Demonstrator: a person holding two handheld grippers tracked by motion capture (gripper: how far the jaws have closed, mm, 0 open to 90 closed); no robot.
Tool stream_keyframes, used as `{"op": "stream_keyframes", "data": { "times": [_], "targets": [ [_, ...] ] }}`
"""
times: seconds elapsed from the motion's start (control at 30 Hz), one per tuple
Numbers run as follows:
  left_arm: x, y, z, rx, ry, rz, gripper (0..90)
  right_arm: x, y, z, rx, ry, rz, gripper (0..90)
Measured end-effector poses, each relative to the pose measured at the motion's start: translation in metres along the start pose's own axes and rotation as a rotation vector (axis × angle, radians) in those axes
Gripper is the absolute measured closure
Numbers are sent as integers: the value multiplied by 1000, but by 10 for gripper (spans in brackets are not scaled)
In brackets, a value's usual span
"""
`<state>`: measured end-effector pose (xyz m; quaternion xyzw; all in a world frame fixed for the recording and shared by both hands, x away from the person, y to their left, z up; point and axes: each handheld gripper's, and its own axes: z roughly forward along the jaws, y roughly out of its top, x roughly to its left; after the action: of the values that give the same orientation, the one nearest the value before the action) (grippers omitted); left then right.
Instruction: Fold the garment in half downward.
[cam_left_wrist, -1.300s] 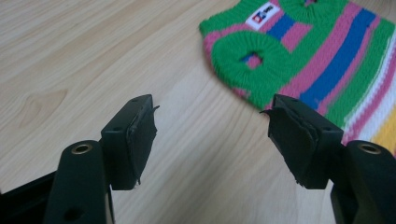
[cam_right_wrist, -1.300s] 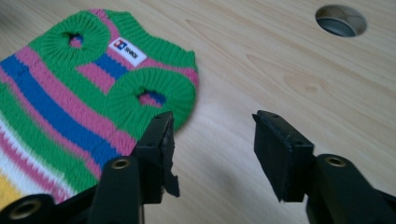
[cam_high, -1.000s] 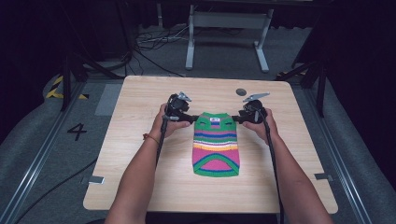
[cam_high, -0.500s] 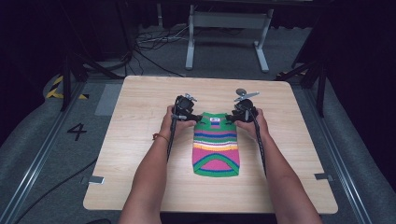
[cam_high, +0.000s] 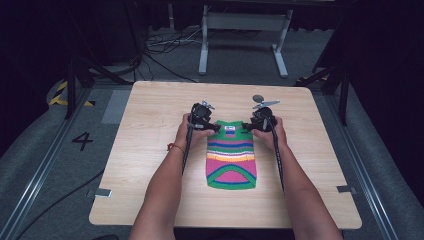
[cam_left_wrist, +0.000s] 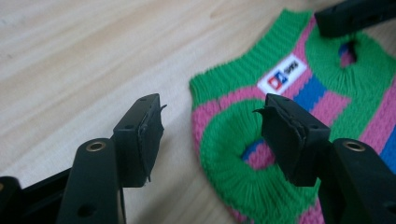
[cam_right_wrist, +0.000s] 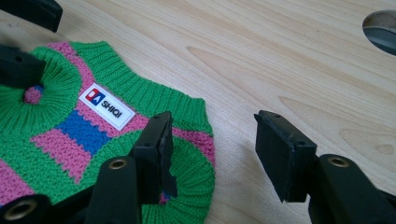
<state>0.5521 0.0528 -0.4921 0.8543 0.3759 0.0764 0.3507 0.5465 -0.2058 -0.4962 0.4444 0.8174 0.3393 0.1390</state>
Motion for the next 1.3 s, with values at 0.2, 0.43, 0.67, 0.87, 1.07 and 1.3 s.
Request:
{"op": "stream_keyframes", "data": {
  "times": [0.2,0.43,0.67,0.87,1.07,1.3],
  "targets": [
    [-3,4,11,33,40,13,407,2,0,3,-24,-15,-2,473],
    [-7,3,11,58,-4,38,608,0,-3,6,-6,79,27,684],
    [-19,8,6,60,3,145,792,12,-4,1,-16,74,-26,829],
    [-22,16,-13,-20,10,167,780,12,4,-17,-76,91,-45,832],
    [-24,15,-30,-39,-9,192,765,16,8,-35,-117,116,-74,827],
    [-30,6,-48,-34,-5,292,799,24,5,-53,-163,158,-132,825]
  ]
}}
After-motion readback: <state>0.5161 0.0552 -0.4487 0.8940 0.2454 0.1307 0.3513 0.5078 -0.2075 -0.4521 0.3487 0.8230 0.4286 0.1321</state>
